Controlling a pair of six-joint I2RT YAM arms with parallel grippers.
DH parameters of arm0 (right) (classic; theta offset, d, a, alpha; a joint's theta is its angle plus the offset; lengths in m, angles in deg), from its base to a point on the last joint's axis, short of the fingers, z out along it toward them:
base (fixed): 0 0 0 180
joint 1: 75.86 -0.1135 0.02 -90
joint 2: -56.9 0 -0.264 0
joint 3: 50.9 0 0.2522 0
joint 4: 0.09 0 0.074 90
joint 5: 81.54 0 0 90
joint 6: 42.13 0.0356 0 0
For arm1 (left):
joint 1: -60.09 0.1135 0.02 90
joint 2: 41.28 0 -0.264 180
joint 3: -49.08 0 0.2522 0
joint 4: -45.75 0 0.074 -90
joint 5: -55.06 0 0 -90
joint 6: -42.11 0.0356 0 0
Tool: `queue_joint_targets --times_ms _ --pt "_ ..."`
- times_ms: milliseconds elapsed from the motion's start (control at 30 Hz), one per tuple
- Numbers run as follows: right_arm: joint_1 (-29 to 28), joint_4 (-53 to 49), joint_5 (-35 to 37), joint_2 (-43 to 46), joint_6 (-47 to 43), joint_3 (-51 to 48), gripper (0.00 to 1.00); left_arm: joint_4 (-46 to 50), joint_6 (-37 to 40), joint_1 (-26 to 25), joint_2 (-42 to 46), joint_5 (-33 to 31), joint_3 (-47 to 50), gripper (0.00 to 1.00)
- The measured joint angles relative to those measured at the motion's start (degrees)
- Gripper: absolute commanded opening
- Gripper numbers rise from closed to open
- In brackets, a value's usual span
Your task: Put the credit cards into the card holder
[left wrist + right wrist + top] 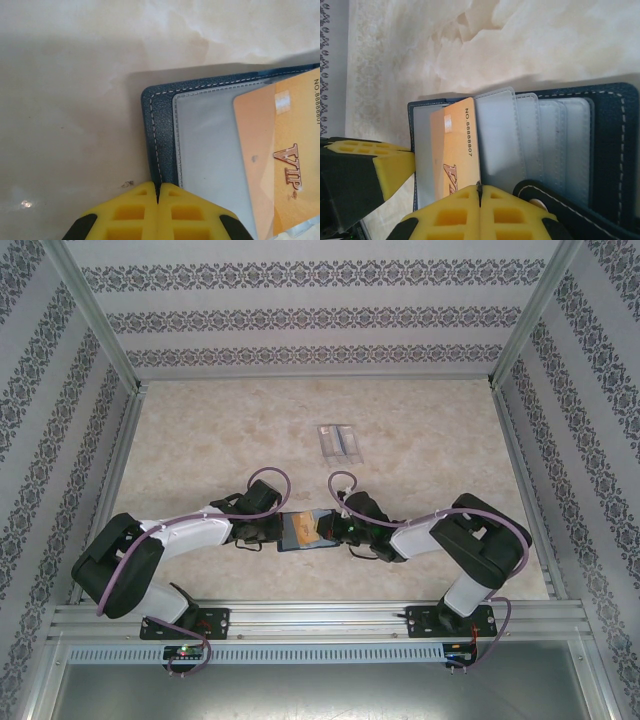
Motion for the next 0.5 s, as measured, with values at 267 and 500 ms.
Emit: queue_joint_targets --times_ms 267,500 --pt "-1.16 1.88 -0.35 -1.22 1.81 0.13 0.0 0.02 0.39 0.26 -0.37 0.22 -0.2 0.0" --pt "-3.61 2.82 -0.35 -2.73 3.98 1.36 0.0 0.35 0.42 0.26 -0.26 0.15 -0.28 0.0"
